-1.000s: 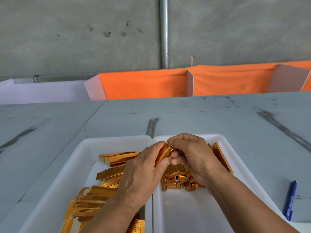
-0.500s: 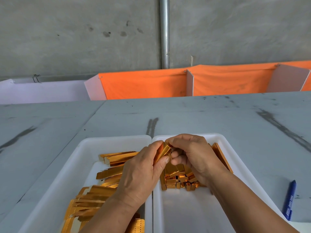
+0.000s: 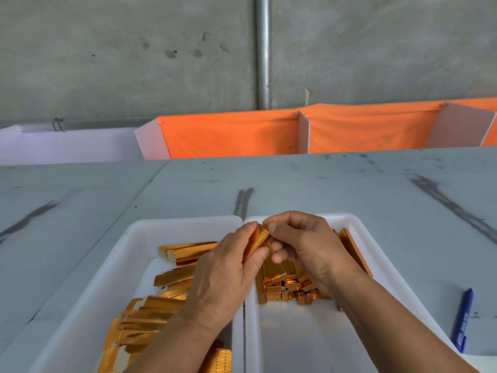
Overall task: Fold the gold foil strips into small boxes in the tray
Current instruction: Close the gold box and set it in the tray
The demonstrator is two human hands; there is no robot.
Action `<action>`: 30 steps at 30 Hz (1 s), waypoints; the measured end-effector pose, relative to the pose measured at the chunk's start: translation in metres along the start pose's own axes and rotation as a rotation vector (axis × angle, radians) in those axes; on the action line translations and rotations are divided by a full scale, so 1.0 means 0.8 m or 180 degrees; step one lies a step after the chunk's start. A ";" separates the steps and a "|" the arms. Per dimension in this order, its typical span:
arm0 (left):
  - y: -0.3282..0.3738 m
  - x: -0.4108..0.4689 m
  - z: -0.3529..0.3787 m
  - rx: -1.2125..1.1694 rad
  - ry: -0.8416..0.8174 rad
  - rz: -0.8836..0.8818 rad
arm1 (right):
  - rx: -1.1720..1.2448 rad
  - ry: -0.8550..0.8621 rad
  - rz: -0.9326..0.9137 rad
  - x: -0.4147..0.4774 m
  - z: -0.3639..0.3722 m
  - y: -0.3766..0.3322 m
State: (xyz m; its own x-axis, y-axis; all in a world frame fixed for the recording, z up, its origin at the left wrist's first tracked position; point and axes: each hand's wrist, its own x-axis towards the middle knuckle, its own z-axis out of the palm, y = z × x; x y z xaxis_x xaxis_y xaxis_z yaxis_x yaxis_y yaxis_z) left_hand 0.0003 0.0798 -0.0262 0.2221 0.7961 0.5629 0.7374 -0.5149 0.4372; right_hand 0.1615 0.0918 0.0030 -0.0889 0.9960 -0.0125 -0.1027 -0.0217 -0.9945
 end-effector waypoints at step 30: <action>0.001 0.001 0.001 0.0185 -0.0060 -0.0086 | -0.0796 0.0104 -0.0547 -0.002 0.007 0.010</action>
State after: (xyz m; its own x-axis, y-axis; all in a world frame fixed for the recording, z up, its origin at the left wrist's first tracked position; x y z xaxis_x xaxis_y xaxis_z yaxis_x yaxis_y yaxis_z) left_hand 0.0012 0.0799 -0.0260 0.2133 0.8156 0.5378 0.7790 -0.4742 0.4102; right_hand 0.1556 0.0895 -0.0043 -0.0590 0.9855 0.1590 0.1339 0.1656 -0.9771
